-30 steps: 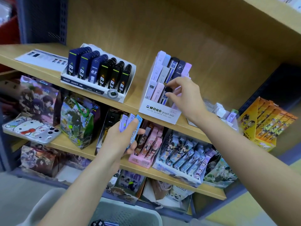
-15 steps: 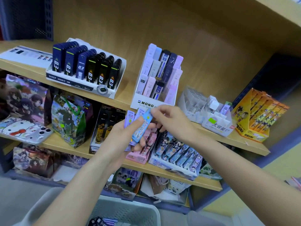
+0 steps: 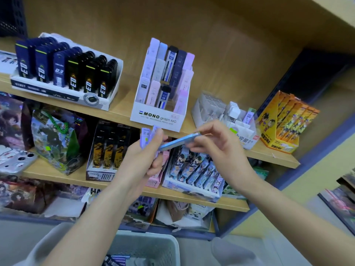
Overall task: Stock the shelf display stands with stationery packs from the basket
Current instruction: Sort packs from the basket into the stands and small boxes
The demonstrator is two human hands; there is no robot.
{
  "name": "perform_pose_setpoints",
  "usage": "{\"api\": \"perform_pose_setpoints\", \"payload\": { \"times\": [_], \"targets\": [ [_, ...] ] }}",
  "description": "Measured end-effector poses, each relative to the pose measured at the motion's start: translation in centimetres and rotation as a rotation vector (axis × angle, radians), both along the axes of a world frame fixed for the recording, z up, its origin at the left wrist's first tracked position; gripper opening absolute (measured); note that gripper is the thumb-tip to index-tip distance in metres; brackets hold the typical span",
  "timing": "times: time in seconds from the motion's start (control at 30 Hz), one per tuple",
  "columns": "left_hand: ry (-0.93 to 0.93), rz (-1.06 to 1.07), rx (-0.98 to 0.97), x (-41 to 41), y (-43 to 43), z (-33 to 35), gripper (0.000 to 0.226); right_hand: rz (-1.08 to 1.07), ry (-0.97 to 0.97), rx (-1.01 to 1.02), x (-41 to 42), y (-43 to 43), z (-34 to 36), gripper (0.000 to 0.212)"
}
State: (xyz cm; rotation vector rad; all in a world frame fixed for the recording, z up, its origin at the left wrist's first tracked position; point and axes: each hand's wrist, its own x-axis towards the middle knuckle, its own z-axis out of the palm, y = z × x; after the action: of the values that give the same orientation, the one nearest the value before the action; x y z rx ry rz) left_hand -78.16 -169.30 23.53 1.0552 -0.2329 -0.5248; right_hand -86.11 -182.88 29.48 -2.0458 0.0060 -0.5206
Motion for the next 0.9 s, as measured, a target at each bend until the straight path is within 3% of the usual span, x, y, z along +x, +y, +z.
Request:
{"api": "perform_pose_setpoints", "payload": {
  "times": [0.1, 0.3, 0.4, 0.53, 0.67, 0.77, 0.9],
  "targets": [
    [0.059, -0.085, 0.017, 0.0, -1.2, -0.6, 0.024, -0.005, -0.026, -0.033, -1.0, -0.9, -0.3, 0.03],
    [0.091, -0.42, -0.002, -1.3, -2.8, 0.1, 0.04, -0.08, -0.168, -0.028, -2.3, -2.9, -0.3, 0.029],
    [-0.02, -0.32, -0.012, -1.6, -3.7, 0.2, 0.027, -0.096, -0.137, -0.013, -2.9, -3.8, -0.2, 0.029],
    [-0.233, -0.046, 0.132, -1.9, -5.3, -0.2, 0.011, -0.089, 0.021, 0.056, -3.7, -4.8, -1.1, 0.027],
    [-0.326, -0.021, 0.148, -2.6, -7.0, -0.6, 0.011, -0.181, -0.024, 0.167, -4.2, -5.6, -0.9, 0.013],
    [-0.303, -0.087, 0.105, -3.0, -7.8, -0.8, 0.01, -0.275, -0.073, 0.161, -4.0, -6.9, 0.2, 0.011],
    [-0.1, -0.145, 0.078, -2.9, -8.7, -0.8, 0.006, -0.6, -0.261, -0.023, -2.6, -12.0, 2.6, 0.013]
  ]
}}
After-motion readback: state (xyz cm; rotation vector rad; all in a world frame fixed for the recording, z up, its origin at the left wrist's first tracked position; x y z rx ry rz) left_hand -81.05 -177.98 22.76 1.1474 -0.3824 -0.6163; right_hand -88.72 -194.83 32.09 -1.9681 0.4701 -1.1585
